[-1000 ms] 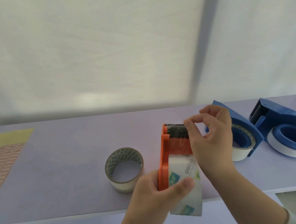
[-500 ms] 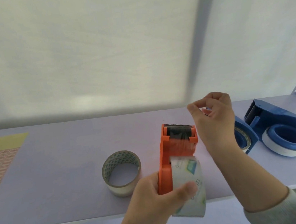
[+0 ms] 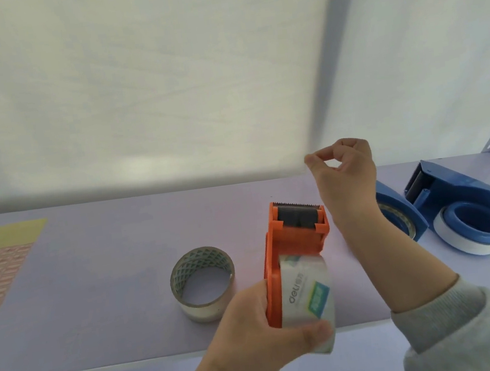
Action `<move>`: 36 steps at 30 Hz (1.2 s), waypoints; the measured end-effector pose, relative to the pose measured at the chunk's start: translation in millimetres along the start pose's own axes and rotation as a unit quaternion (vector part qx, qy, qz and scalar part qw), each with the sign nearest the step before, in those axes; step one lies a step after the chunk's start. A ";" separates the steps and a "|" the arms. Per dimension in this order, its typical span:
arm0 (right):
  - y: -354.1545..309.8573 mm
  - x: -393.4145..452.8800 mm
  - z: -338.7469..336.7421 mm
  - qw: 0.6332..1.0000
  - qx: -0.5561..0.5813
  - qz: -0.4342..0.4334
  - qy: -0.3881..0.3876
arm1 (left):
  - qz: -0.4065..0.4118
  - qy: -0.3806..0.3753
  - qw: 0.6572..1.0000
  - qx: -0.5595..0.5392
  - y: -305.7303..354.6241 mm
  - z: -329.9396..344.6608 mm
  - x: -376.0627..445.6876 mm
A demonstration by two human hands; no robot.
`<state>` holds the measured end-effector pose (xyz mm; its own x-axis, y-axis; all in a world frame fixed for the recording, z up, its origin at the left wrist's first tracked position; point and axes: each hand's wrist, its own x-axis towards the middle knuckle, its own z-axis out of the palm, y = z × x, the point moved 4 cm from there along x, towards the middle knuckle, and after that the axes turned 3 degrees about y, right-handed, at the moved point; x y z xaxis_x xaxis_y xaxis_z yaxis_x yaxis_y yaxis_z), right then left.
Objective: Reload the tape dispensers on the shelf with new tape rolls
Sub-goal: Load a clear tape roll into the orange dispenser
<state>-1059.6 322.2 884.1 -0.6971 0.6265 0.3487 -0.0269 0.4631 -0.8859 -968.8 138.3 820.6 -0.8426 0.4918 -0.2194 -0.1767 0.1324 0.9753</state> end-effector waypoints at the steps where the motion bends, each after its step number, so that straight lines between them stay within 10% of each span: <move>1: -1.2 2.8 -0.9 1.000 -0.003 0.000 0.004 | -0.003 -0.015 1.000 0.013 -0.3 -0.5 -1.5; 24: 17.3 34.8 -2.8 0.998 -0.008 0.030 0.057 | 0.001 -0.061 0.997 -0.043 -11.5 -3.5 -5.9; 36: 35.3 -11.5 -27.0 0.990 0.094 0.092 -0.043 | 0.094 -0.131 0.968 -0.195 -1.0 -16.6 -13.7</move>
<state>-1033.2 348.3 857.1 -0.7604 0.6302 0.1570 -0.0217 0.2169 -0.9760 -965.5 117.1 823.0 -0.7303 0.6829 0.0134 -0.2546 -0.2904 0.9224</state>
